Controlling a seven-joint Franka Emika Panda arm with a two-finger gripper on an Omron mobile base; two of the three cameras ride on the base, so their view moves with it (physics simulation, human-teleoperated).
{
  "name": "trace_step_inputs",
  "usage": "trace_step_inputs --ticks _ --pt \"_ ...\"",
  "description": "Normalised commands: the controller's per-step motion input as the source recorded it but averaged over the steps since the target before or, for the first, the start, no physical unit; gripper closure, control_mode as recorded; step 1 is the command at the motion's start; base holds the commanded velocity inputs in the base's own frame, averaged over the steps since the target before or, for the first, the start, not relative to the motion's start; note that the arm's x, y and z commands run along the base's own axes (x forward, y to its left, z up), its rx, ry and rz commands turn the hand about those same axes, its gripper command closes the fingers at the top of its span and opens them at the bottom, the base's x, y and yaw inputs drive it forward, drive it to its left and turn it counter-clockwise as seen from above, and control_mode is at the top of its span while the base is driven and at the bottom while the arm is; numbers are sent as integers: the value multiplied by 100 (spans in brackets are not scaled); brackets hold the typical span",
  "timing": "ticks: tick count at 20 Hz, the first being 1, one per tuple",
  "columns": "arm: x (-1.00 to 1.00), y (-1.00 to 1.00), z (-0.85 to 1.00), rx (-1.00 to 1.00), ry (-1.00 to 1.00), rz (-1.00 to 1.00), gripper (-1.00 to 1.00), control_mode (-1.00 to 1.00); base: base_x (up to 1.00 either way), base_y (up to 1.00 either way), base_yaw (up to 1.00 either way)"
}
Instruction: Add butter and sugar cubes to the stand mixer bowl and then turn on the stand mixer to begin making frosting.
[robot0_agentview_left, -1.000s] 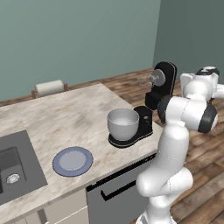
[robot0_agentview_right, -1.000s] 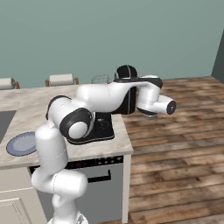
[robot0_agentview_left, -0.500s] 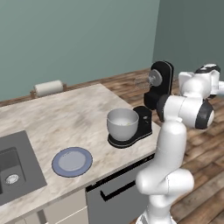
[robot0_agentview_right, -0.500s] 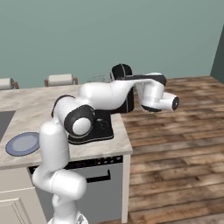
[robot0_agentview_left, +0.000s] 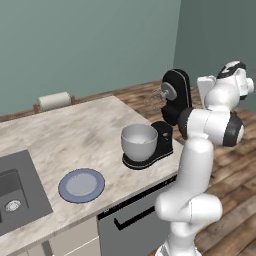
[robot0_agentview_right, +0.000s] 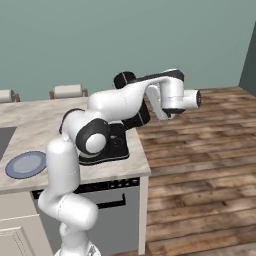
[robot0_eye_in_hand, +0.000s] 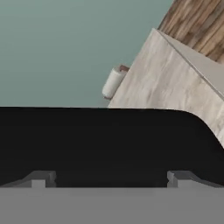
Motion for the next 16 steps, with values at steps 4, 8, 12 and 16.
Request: trace_step_inputs --ticks 4,8,12,16 --pt "-2 100 -16 -31 0 12 -100 -100 0 0 0" --pt "-18 100 -20 -38 0 10 -100 -100 0 0 0" --pt "-32 100 -32 -44 0 8 -100 -100 0 0 0" --pt "-37 100 -49 -48 0 7 -100 -100 0 0 0"
